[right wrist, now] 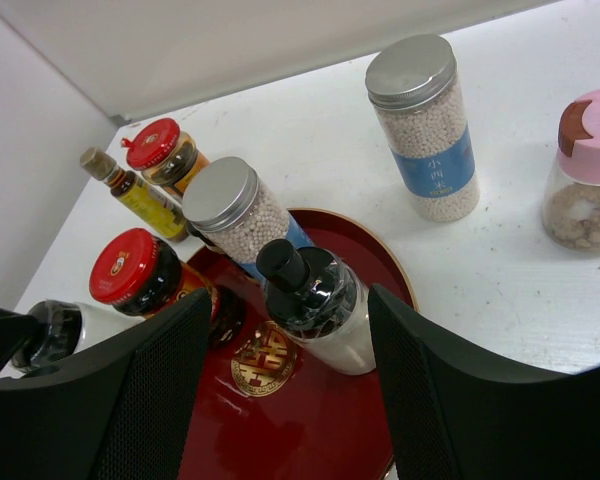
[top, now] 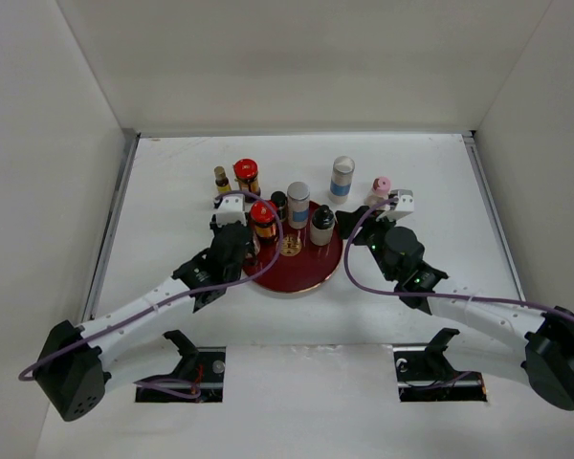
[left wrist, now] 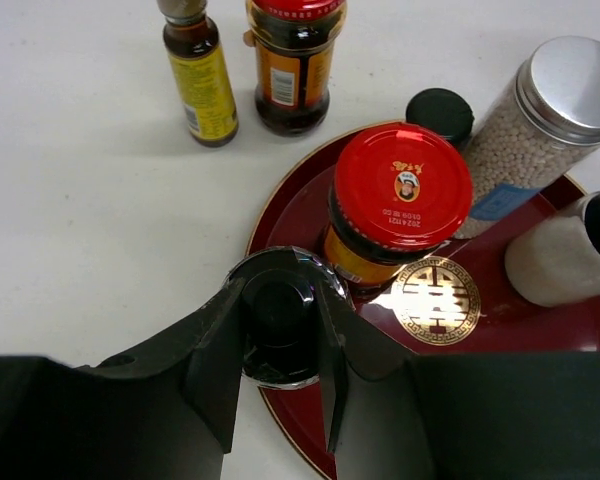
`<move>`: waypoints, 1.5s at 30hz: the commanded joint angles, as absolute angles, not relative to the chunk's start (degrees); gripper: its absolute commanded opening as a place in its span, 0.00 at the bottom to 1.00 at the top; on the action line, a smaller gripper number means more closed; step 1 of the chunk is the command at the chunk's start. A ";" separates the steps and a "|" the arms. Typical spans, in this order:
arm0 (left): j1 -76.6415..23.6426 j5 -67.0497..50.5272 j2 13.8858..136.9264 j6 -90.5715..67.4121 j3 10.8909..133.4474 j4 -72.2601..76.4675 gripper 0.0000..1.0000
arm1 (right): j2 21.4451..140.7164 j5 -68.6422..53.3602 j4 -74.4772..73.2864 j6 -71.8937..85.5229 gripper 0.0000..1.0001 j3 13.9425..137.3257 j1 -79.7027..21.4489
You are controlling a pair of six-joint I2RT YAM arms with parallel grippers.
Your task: Organize the condiment bottles
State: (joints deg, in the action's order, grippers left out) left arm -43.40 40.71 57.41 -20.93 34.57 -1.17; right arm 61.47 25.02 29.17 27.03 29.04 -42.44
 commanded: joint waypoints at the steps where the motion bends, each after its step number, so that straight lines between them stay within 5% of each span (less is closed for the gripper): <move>1: -43.02 38.33 58.09 -23.11 34.19 5.71 0.21 | 61.52 24.70 31.55 27.42 0.68 29.09 -42.49; 13: -41.97 36.12 63.28 -24.26 32.08 7.91 0.24 | 62.23 24.43 31.73 27.51 0.69 29.09 -42.49; 21: -41.70 35.25 62.33 -23.56 32.60 8.79 0.66 | 62.23 24.43 31.82 27.51 0.72 29.09 -42.41; 24: -41.35 35.85 58.99 -22.59 33.74 8.88 0.72 | 62.40 24.43 31.90 27.60 0.73 29.00 -42.32; 27: -40.04 36.73 56.17 -21.98 35.85 9.75 0.72 | 62.58 24.26 31.99 27.51 0.67 29.18 -42.49; 31: -36.09 36.22 56.68 -21.97 39.45 12.82 0.67 | 62.93 23.38 31.55 27.51 0.44 29.62 -42.49; 35: -30.64 31.31 65.19 -22.67 46.12 14.50 0.39 | 63.28 23.20 31.29 27.51 0.33 29.88 -42.49; 37: -28.27 26.91 70.99 -23.81 50.43 14.76 0.32 | 63.46 23.20 31.20 27.42 0.34 29.97 -42.49; 40: -26.33 24.00 79.25 -23.65 56.40 14.15 0.33 | 63.46 23.29 31.38 27.42 0.43 29.88 -42.49; 45: -25.01 26.71 89.81 -21.19 63.53 14.59 0.64 | 63.81 23.12 31.55 27.42 0.65 29.88 -42.49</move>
